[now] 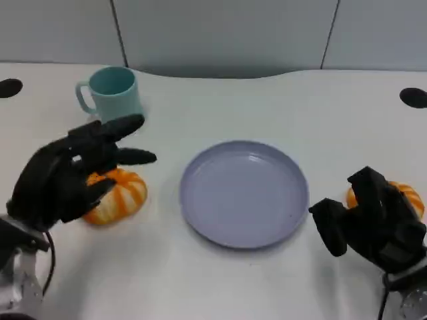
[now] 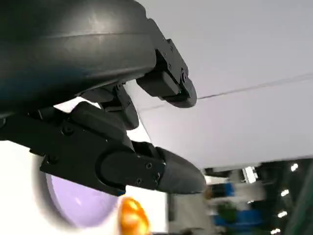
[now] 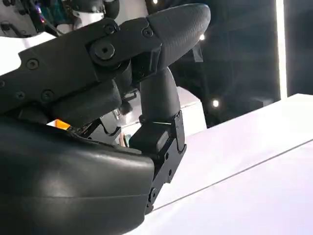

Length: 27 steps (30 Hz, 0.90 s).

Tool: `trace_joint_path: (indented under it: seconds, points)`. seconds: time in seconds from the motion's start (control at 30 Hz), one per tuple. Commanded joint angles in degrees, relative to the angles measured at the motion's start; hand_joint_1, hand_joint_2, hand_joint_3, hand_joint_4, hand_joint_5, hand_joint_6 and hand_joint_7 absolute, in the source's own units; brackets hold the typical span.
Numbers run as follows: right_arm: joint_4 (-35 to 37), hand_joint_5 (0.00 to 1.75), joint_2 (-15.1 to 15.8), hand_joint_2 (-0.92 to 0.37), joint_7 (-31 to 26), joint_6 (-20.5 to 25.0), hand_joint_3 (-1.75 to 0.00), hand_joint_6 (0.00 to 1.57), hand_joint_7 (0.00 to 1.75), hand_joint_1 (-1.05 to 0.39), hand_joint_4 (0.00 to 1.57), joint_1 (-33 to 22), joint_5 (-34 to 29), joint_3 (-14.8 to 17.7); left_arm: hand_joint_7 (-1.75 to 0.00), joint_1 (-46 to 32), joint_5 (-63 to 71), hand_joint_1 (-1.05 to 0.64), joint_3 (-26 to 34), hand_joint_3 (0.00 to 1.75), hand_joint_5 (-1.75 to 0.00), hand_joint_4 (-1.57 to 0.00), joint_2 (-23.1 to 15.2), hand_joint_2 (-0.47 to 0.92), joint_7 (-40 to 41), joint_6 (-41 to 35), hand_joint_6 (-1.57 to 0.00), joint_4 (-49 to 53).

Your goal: Grasp the bread from the table and place it into the plate.

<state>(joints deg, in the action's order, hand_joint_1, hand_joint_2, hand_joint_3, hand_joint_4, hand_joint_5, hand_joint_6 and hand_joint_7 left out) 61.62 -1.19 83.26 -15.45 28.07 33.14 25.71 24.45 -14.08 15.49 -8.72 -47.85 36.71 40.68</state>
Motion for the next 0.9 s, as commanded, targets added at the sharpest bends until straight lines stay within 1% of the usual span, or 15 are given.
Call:
trace_joint_path:
  seconds: [0.03,0.1,0.2,0.27,0.33,0.43,0.5,0.53,0.63,0.73,0.8,0.9]
  points:
    - [-0.9,1.75,0.9,-0.89,0.3,-0.3,0.00,0.69,1.74,-0.40,0.88,-0.2,-0.3,-0.5,0.00,3.6,8.9,-0.85,-3.3,0.10,-0.76,-0.33,-5.1,0.92,6.6,10.1,-0.54,5.6]
    - [-0.6,1.75,0.9,-0.90,1.1,0.3,-0.01,0.68,1.74,-0.38,0.88,-0.1,0.1,-0.5,0.00,5.3,13.6,-0.83,-4.9,0.12,-0.76,-0.28,-6.9,0.92,10.8,14.9,-0.52,8.8]
    - [-0.6,1.75,0.9,-0.90,0.8,-0.2,0.00,0.68,1.74,-0.37,0.87,-0.3,-0.2,-0.6,0.00,8.5,24.3,-0.86,-8.4,0.15,-0.77,-0.24,-10.5,0.92,21.5,20.1,-0.50,14.0]
    - [-1.0,1.75,0.9,-0.90,0.0,-0.5,0.00,0.69,1.74,-0.38,0.87,-0.7,-0.5,-0.8,0.00,10.2,31.5,-0.87,-11.5,0.15,-0.75,-0.20,-13.0,0.92,29.4,20.0,-0.45,16.4]
    - [-1.2,1.75,0.9,-0.89,-0.2,-0.3,0.00,0.69,1.75,-0.38,0.87,-0.8,-0.5,-0.8,0.00,11.1,35.6,-0.89,-13.9,0.15,-0.73,-0.17,-14.3,0.92,34.8,19.6,-0.43,18.0]
    - [-1.4,1.75,1.0,-0.89,0.2,1.2,0.00,0.68,1.73,-0.36,0.86,-0.8,-0.2,-1.0,0.00,13.2,43.6,-0.92,-18.9,0.18,-0.68,-0.09,-16.9,0.92,43.4,15.7,-0.37,19.5]
    - [-1.6,1.75,1.0,-0.89,0.2,1.5,0.00,0.68,1.73,-0.36,0.86,-0.9,-0.2,-1.1,0.00,13.8,45.2,-0.92,-21.0,0.18,-0.67,-0.09,-17.5,0.92,46.7,15.3,-0.36,20.5]
    - [-2.0,1.75,0.9,-0.89,0.4,1.5,0.00,0.67,1.73,-0.36,0.86,-1.1,-0.1,-1.1,0.00,15.2,47.7,-0.93,-23.3,0.19,-0.66,-0.08,-17.7,0.92,49.2,12.4,-0.35,22.7]
    - [-2.4,1.75,0.6,-0.91,1.7,0.9,-0.01,0.64,1.74,-0.35,0.85,-1.2,0.3,-1.0,0.00,18.1,53.6,-1.02,-29.4,0.25,-0.58,-0.03,-17.7,0.92,55.4,5.8,-0.29,27.8]
    - [-2.3,1.75,0.9,-0.92,2.0,0.8,-0.01,0.64,1.75,-0.38,0.84,-1.1,-0.1,-1.5,0.00,19.5,58.0,-1.04,-34.7,0.26,-0.54,-0.01,-17.0,0.92,61.4,1.4,-0.29,30.9]
    - [-2.5,1.75,1.0,-0.91,1.8,1.5,0.00,0.66,1.70,-0.38,0.84,-1.3,-0.1,-1.7,-0.01,20.1,59.2,-1.05,-36.9,0.24,-0.48,0.00,-16.5,0.92,63.5,-0.5,-0.30,32.5]
    - [-2.6,1.75,1.1,-0.91,1.7,1.6,0.00,0.67,1.68,-0.38,0.84,-1.3,0.0,-1.9,-0.01,20.5,58.9,-1.05,-38.5,0.24,-0.46,0.00,-16.4,0.92,64.8,-0.9,-0.30,33.4]
